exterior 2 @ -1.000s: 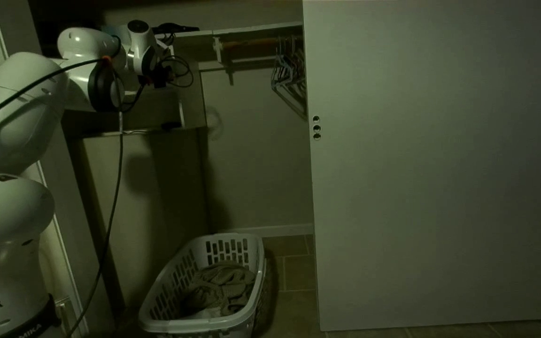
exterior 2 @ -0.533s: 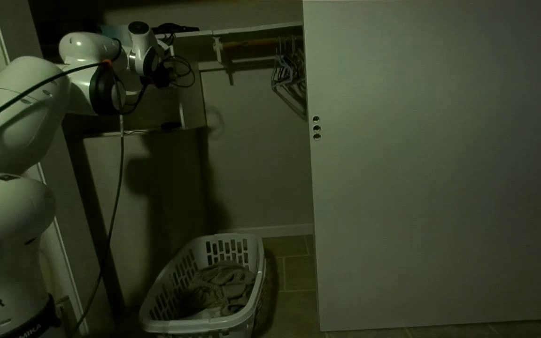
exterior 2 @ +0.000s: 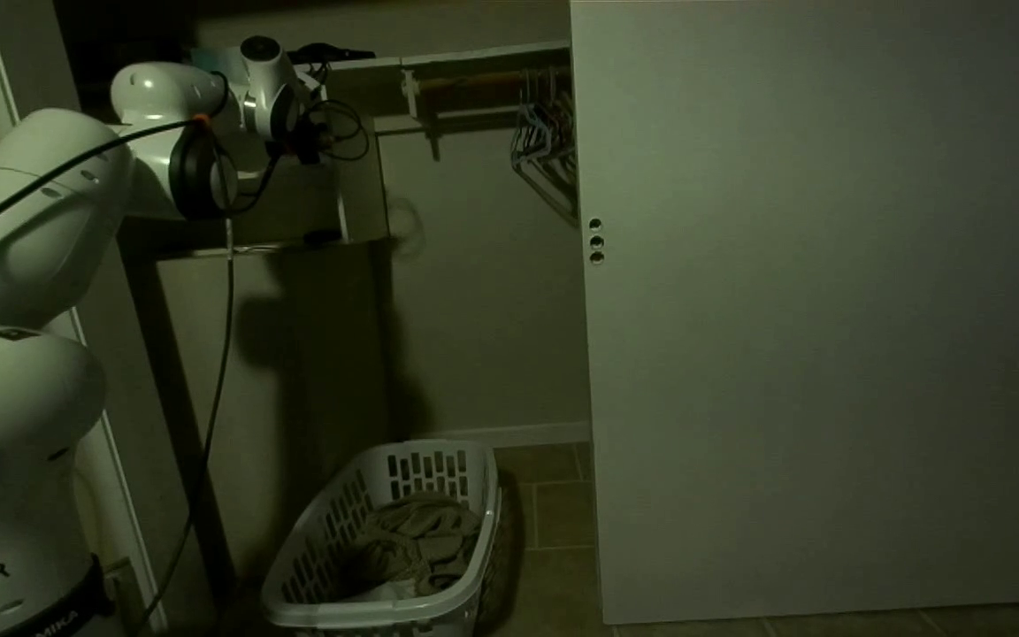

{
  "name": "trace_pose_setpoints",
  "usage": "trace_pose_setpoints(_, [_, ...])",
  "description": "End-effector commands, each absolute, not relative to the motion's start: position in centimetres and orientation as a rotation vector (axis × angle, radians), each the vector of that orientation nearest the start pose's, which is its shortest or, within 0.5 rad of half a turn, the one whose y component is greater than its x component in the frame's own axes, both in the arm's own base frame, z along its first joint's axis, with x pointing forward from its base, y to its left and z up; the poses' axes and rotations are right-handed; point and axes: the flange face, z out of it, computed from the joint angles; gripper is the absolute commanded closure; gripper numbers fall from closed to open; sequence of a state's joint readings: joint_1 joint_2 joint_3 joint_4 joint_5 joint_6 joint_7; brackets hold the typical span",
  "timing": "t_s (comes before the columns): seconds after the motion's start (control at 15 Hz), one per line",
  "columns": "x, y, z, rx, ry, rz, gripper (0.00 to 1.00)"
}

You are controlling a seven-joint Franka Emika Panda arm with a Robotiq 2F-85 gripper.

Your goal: Move the black object to the shelf above the rail in the closet.

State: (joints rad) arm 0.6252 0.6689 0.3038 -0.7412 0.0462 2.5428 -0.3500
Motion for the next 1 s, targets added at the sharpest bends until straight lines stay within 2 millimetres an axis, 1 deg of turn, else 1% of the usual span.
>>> trace_pose_setpoints(0.0, [53.0,52.1,74.2,-1.953,-1.143,-1.396,0.85])
trace_pose_setpoints(0.13, [51.9,51.5,75.9,-1.943,-1.140,-1.395,0.85])
trace_pose_setpoints(0.33, [50.4,50.4,77.9,-1.996,-1.160,-1.340,0.85])
trace_pose_setpoints(0.4, [49.7,50.1,78.7,-1.981,-1.155,-1.321,0.85])
trace_pose_setpoints(0.53, [48.6,49.4,79.9,-2.006,-1.166,-1.279,0.85])
trace_pose_setpoints(0.67, [47.7,48.6,80.4,-2.067,-1.174,-1.227,0.85])
trace_pose_setpoints(0.73, [47.2,48.2,80.3,-2.119,-1.174,-1.188,0.85])
trace_pose_setpoints(0.93, [46.0,46.8,79.3,-2.298,-1.178,-1.078,0.85])
